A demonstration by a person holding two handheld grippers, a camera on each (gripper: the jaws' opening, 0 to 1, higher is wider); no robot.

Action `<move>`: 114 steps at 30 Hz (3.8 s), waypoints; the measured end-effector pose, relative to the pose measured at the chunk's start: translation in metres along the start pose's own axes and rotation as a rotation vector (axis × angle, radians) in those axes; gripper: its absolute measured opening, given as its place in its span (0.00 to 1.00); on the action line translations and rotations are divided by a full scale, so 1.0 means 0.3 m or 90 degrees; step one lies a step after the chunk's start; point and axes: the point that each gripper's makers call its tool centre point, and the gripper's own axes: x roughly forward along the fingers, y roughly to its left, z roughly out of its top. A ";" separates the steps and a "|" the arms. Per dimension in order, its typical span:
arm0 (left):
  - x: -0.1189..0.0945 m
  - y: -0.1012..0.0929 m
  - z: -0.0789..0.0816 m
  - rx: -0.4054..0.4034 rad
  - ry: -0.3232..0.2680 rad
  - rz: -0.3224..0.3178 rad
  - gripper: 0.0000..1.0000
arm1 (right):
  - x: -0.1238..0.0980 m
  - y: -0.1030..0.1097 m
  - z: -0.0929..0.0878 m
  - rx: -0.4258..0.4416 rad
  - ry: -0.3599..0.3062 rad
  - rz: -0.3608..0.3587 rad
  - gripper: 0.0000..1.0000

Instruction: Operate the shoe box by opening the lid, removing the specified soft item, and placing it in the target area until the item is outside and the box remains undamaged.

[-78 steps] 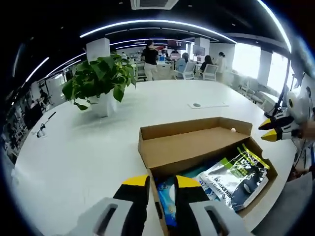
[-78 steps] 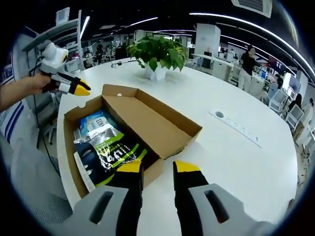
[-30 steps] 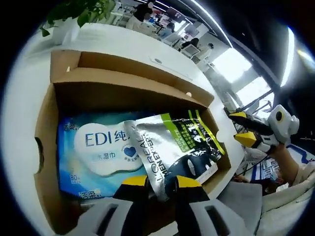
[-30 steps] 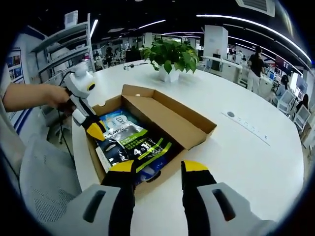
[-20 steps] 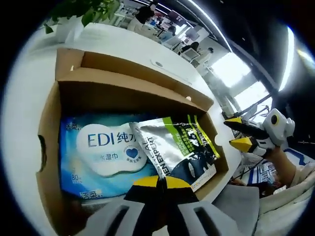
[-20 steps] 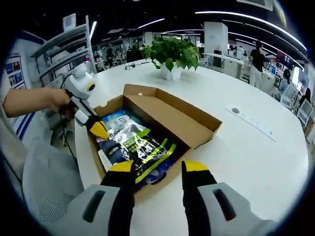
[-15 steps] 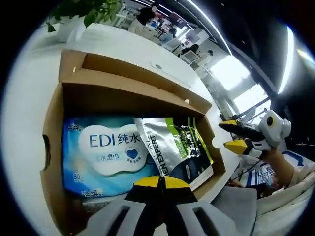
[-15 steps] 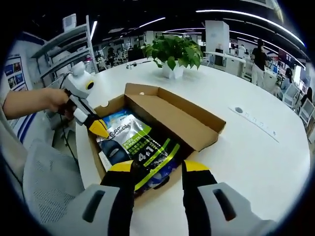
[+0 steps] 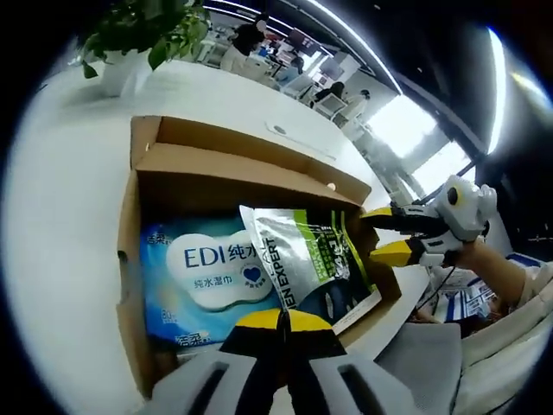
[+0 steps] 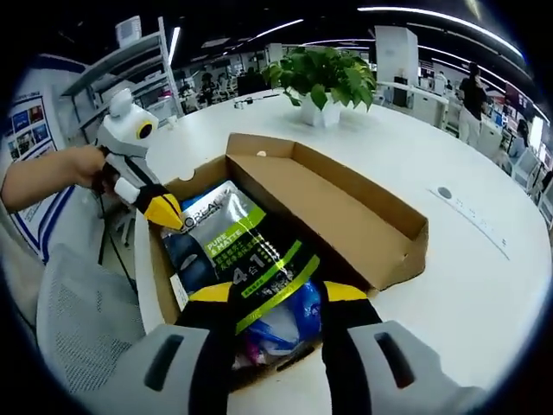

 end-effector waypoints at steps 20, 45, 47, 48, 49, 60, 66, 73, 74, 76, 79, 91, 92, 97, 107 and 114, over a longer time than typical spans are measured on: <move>-0.053 0.016 0.028 0.055 -0.042 -0.007 0.00 | 0.105 -0.002 -0.010 0.045 0.026 0.030 0.25; -0.075 -0.003 0.044 0.044 -0.062 -0.010 0.00 | 0.039 0.001 0.039 0.050 -0.034 -0.006 0.00; -0.079 -0.011 0.050 0.047 -0.065 -0.009 0.00 | 0.021 0.004 0.054 0.053 -0.046 -0.007 0.00; -0.080 -0.014 0.052 0.048 -0.065 -0.009 0.00 | 0.011 0.005 0.064 0.055 -0.056 -0.008 0.00; -0.082 -0.018 0.054 0.049 -0.065 -0.009 0.00 | 0.005 0.005 0.071 0.057 -0.061 -0.009 0.00; -0.085 -0.082 0.095 0.074 -0.069 -0.016 0.00 | -0.090 -0.010 0.105 0.060 -0.100 -0.019 0.00; -0.056 -0.132 0.104 0.095 -0.060 -0.024 0.00 | -0.146 -0.041 0.108 0.055 -0.113 -0.033 0.00; -0.009 -0.198 0.117 0.117 -0.049 -0.040 0.00 | -0.218 -0.084 0.100 0.054 -0.125 -0.054 0.00; -0.002 -0.206 0.118 0.119 -0.046 -0.043 0.00 | -0.231 -0.093 0.098 0.057 -0.126 -0.058 0.00; 0.014 -0.227 0.123 0.126 -0.043 -0.049 0.00 | -0.254 -0.109 0.092 0.061 -0.129 -0.066 0.00; 0.041 -0.264 0.132 0.134 -0.040 -0.061 0.00 | -0.286 -0.134 0.083 0.069 -0.134 -0.078 0.00; 0.145 -0.368 0.139 0.162 -0.014 -0.096 0.00 | -0.385 -0.229 0.022 0.098 -0.137 -0.126 0.00; 0.152 -0.375 0.140 0.163 -0.013 -0.097 0.00 | -0.391 -0.235 0.017 0.099 -0.136 -0.129 0.00; 0.199 -0.419 0.137 0.173 -0.002 -0.109 0.00 | -0.431 -0.274 -0.015 0.110 -0.134 -0.146 0.00; 0.276 -0.499 0.136 0.199 0.015 -0.121 0.00 | -0.494 -0.347 -0.076 0.131 -0.127 -0.177 0.00; 0.336 -0.541 0.135 0.207 0.028 -0.129 0.00 | -0.526 -0.392 -0.108 0.139 -0.123 -0.194 0.00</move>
